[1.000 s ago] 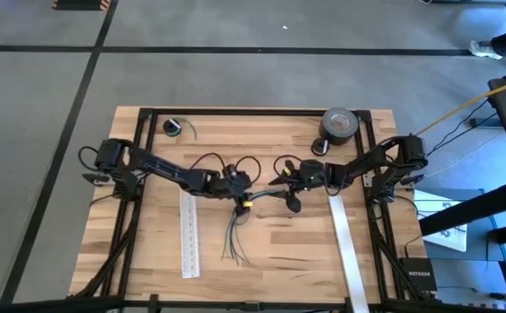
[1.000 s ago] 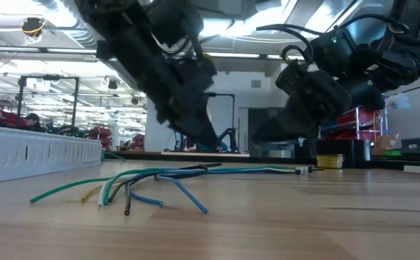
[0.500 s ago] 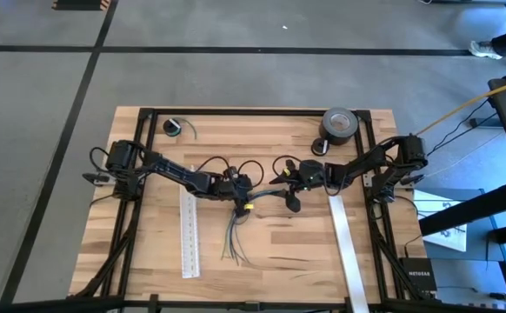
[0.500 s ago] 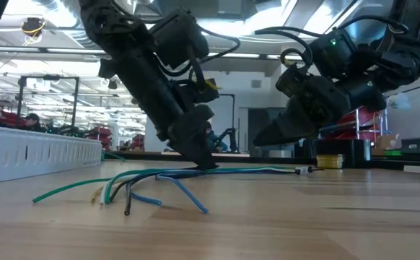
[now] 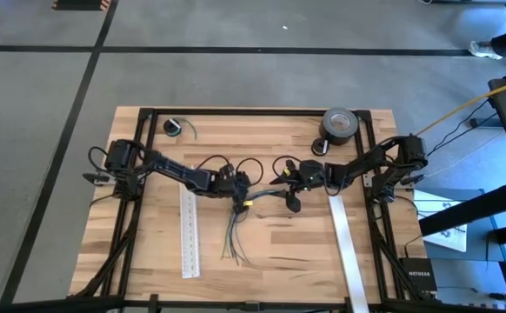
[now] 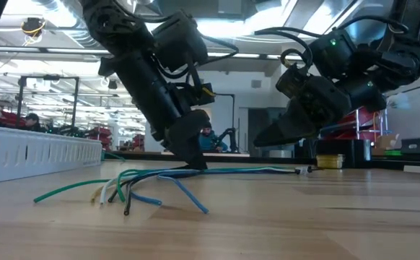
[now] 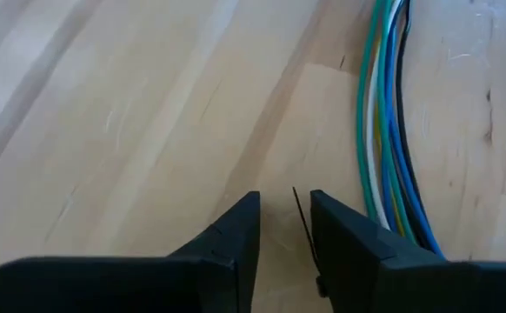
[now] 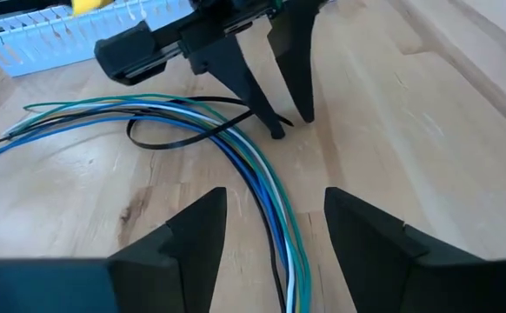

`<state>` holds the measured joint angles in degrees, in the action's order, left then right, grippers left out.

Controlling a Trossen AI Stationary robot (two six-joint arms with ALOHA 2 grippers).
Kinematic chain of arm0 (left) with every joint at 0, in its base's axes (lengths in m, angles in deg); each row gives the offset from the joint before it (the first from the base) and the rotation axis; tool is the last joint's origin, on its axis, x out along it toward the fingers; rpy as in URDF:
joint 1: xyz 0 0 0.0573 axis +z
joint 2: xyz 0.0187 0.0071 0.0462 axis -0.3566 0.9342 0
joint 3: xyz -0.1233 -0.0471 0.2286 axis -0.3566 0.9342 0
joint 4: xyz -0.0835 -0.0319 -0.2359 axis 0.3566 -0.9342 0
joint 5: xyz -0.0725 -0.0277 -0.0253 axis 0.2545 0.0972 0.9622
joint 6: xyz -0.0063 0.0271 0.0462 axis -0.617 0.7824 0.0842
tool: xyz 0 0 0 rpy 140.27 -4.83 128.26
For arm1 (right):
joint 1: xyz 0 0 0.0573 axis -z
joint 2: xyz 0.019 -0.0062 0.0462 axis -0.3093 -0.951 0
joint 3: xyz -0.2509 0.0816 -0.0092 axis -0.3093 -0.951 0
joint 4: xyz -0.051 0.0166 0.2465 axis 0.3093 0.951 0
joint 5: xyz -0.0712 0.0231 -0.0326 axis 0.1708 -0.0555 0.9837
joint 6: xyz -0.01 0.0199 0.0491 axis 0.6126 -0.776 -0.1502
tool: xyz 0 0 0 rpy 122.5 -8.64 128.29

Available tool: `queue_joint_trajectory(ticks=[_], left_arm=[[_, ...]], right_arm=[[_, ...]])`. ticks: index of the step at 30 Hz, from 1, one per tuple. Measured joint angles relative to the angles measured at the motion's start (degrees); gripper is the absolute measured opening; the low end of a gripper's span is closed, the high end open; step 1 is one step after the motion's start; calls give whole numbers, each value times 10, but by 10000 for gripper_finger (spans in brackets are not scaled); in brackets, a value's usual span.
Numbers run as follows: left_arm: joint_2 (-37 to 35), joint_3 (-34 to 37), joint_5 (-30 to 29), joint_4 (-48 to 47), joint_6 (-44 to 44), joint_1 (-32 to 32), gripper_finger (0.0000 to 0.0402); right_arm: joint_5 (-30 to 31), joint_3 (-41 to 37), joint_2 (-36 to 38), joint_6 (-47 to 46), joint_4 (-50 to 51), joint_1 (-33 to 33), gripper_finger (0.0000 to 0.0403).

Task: Ziptie cables
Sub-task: Wrap the colored cables with the black zip tie

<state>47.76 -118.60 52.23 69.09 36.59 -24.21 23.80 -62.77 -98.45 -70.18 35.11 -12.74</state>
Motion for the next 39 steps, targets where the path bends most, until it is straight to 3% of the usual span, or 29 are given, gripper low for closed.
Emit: queue_joint_trajectory(ticks=[7,20,33,39], left_arm=[[-1,0,6,-28,25,-15,8],[-61,-29,18,-38,58,-37,0],[-88,-29,11,-29,67,-50,0],[-96,-29,10,-34,72,-50,0]], right_arm=[[0,0,0,0,0,0,184],[-21,17,-13,0,-7,-1,184],[-45,144,-186,-32,-100,-40,184],[-72,178,-275,-98,-257,-26,184]])
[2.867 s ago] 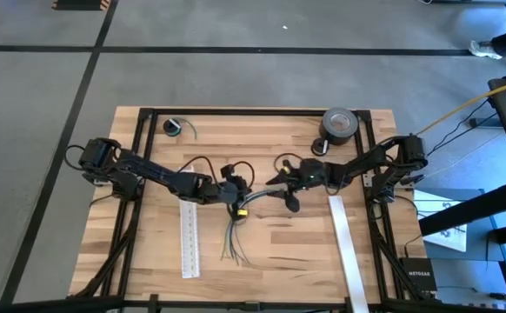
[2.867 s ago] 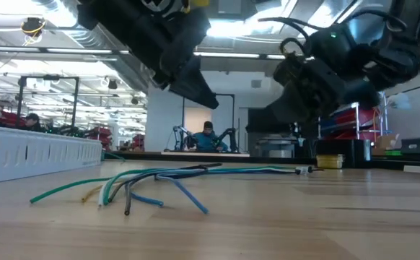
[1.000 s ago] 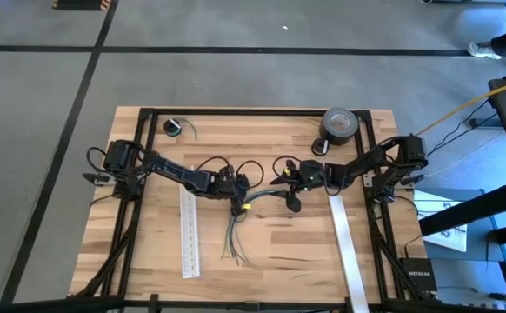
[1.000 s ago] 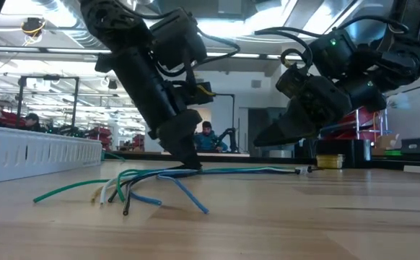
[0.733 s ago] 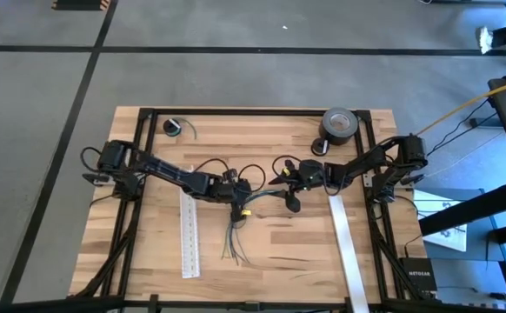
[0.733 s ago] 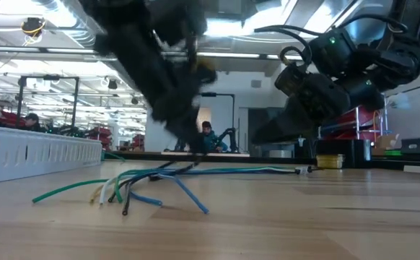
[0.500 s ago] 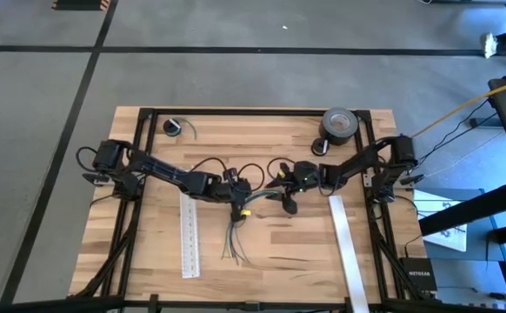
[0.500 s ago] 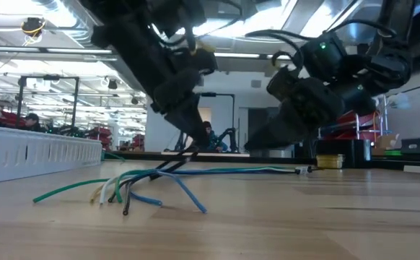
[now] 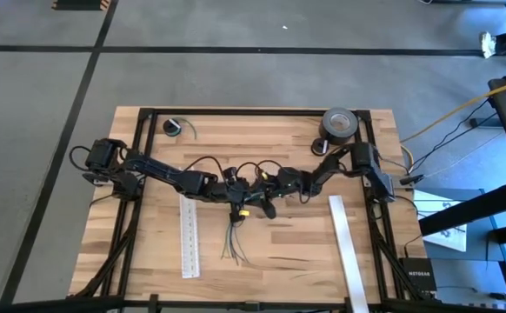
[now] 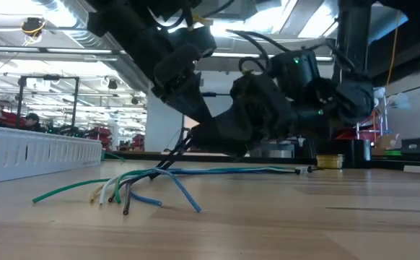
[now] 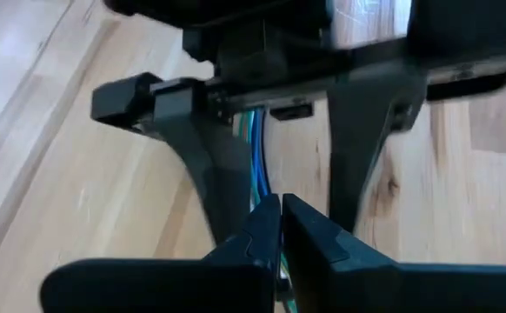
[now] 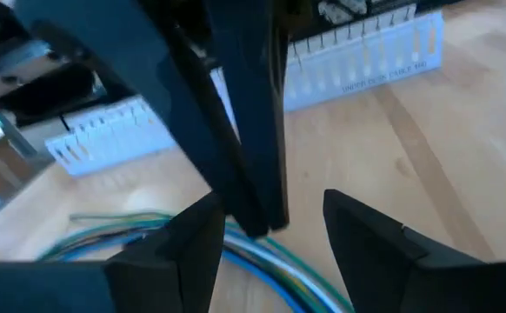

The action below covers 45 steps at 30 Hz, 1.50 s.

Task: Ziptie cables
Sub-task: Wrap the colored cables with the black zip tie

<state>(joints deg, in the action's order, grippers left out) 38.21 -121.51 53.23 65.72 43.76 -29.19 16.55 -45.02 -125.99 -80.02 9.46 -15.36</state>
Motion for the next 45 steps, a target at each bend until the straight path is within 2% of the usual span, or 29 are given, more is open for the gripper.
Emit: queue_joint_trajectory(ticks=[6,9,12,15,16,20,24,28,33,36,40,45], left_arm=[[0,0,0,-10,5,0,0],[0,0,0,-16,8,0,0],[0,0,0,-21,8,0,0],[0,0,2,-22,10,0,0],[-1,0,4,-24,9,-1,1],[-14,0,6,-35,19,-1,1],[-48,-1,-2,-40,27,-1,0],[-85,-1,-3,-109,5,-1,0],[-133,0,-3,-198,-79,-5,2],[-144,21,-4,-218,-127,-13,20],[-148,55,-4,-182,-188,-33,61],[-146,127,-3,-35,-222,-60,115]], right_arm=[[-15,33,-51,-29,-50,-6,180],[-20,65,-68,-29,-48,-9,158],[-21,91,-84,-26,-52,-15,105],[-23,106,-98,-24,-47,-20,27],[-22,107,-100,-20,-48,-21,16],[19,111,-100,-23,-36,-36,16],[18,115,-100,-12,-27,-39,4],[16,115,-97,-21,-21,-39,2],[16,114,-95,-20,-15,-38,1],[15,114,-93,-5,-4,-38,1],[15,110,-72,14,40,-38,0],[22,108,-18,70,148,-42,0]])
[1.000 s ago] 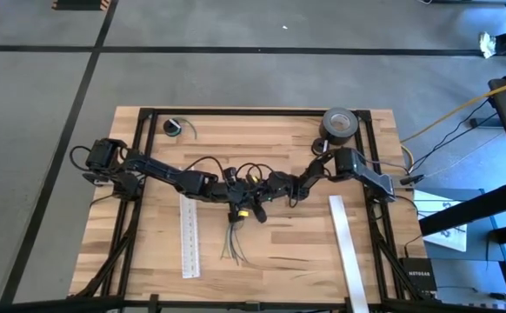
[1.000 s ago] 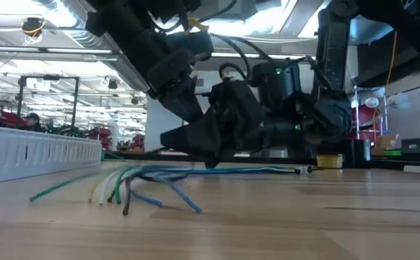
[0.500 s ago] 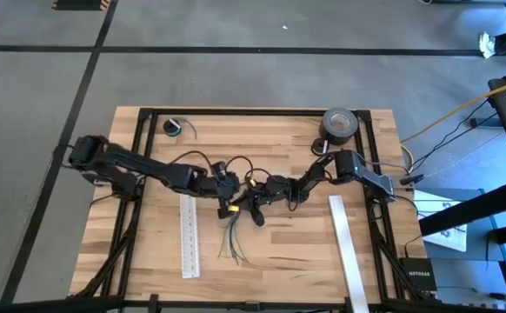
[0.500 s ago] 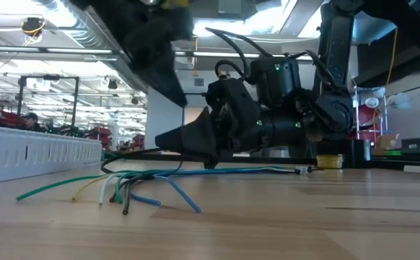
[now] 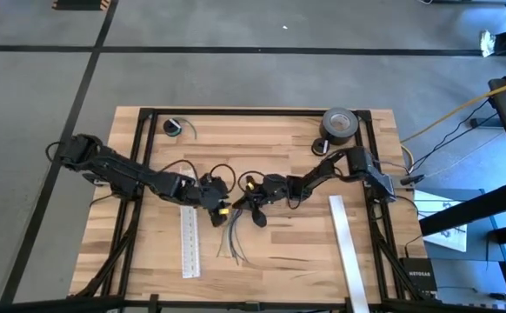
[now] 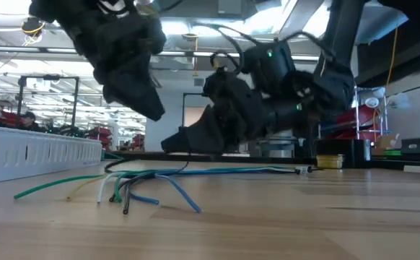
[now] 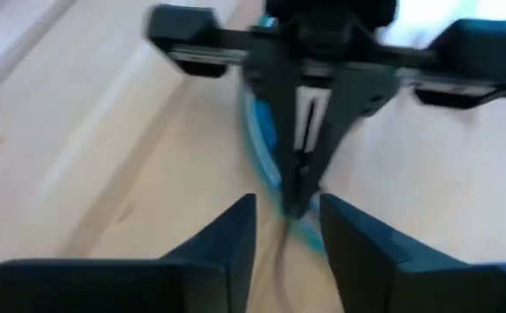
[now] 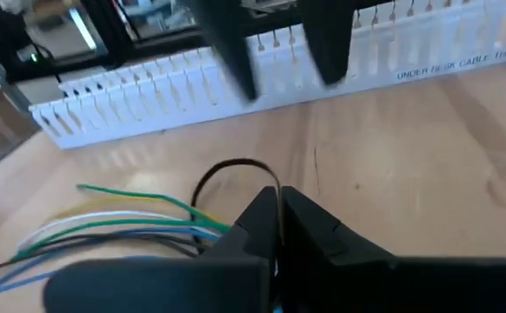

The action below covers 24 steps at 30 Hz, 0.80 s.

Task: Ziptie cables
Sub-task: Wrap the colored cables with the black zip tie

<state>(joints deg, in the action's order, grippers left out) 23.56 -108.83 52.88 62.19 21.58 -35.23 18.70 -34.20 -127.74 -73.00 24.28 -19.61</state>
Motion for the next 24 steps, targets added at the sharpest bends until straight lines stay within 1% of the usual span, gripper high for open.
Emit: queue_joint_trajectory(ticks=[3,7,10,13,16,18,21,24], left_arm=[[0,30,0,64,-25,-13,136],[0,56,-7,116,-25,-26,150],[7,64,-27,121,-22,-34,152],[21,65,-32,121,-5,-43,152],[47,65,-31,161,24,-50,153],[66,64,-31,184,43,-52,153],[82,59,-30,181,60,-52,153],[83,48,-31,176,82,-51,153]], right_arm=[[31,0,36,41,73,-11,0],[97,0,76,92,135,-36,0],[122,0,88,102,141,-52,0],[140,0,89,101,148,-68,0],[165,0,89,102,157,-87,0],[174,0,89,102,158,-95,0],[181,0,89,102,155,-101,0],[181,0,89,101,162,-101,0]])
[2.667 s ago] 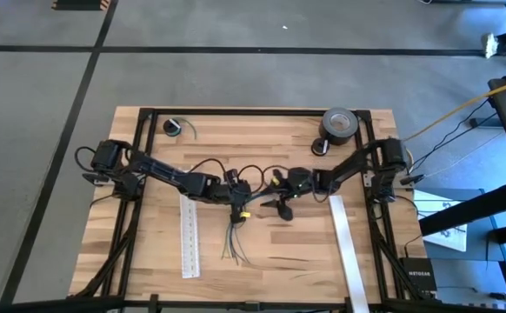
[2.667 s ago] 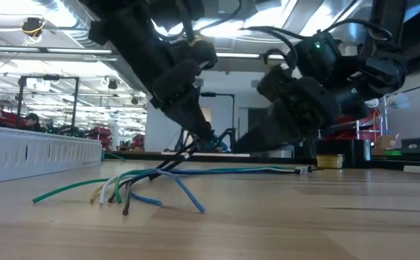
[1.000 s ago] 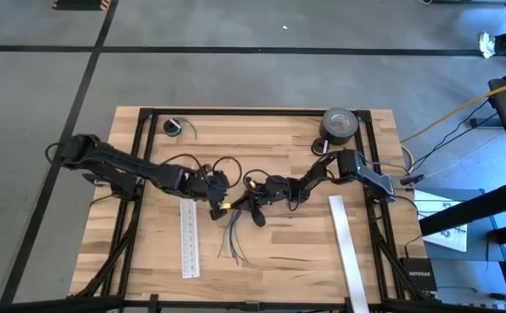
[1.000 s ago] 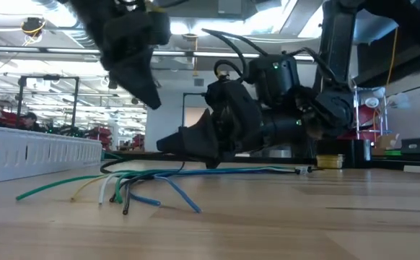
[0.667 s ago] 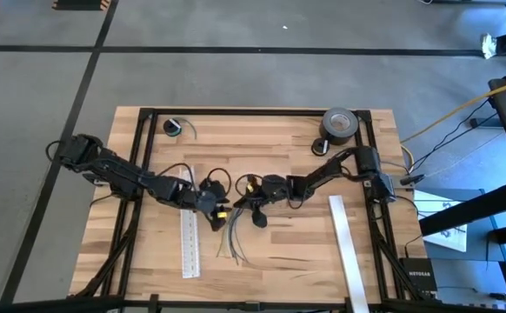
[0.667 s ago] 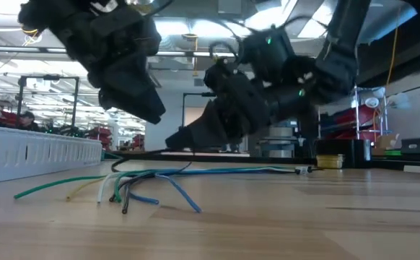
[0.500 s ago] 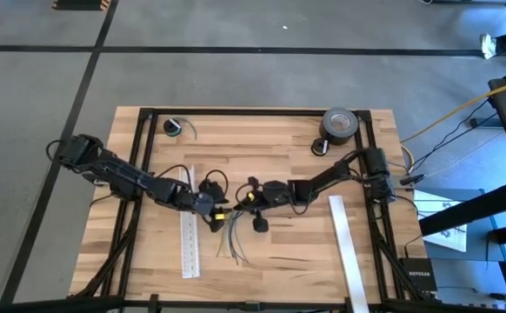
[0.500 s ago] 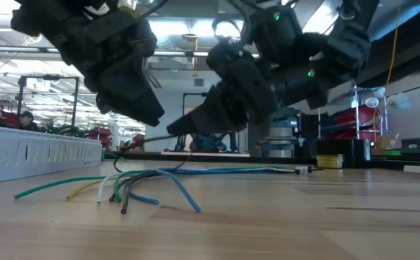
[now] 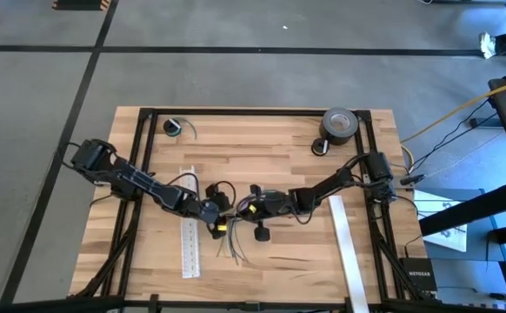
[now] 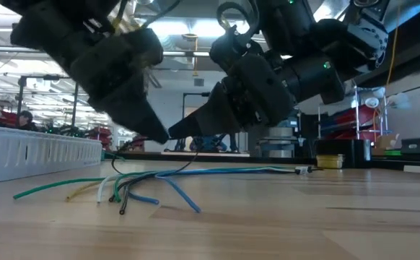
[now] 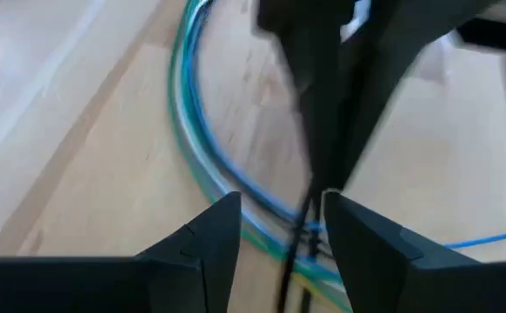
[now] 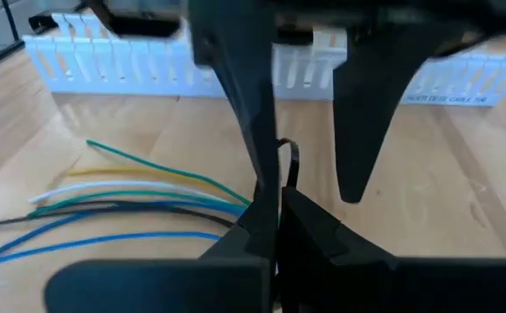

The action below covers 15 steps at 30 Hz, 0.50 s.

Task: Ziptie cables
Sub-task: Wrap the colored cables with the black zip tie

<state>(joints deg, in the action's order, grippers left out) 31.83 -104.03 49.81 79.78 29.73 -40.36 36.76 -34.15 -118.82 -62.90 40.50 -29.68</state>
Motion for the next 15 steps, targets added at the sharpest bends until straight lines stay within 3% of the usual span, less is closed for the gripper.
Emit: queue_joint_trajectory(ticks=[6,13,15], left_arm=[[12,-7,25,-8,35,0,136],[22,-7,30,-3,60,1,17],[22,-7,32,-1,60,0,8]], right_arm=[[0,1,0,0,2,0,0],[-7,2,0,-1,3,0,3],[-15,2,0,-10,5,0,8]])
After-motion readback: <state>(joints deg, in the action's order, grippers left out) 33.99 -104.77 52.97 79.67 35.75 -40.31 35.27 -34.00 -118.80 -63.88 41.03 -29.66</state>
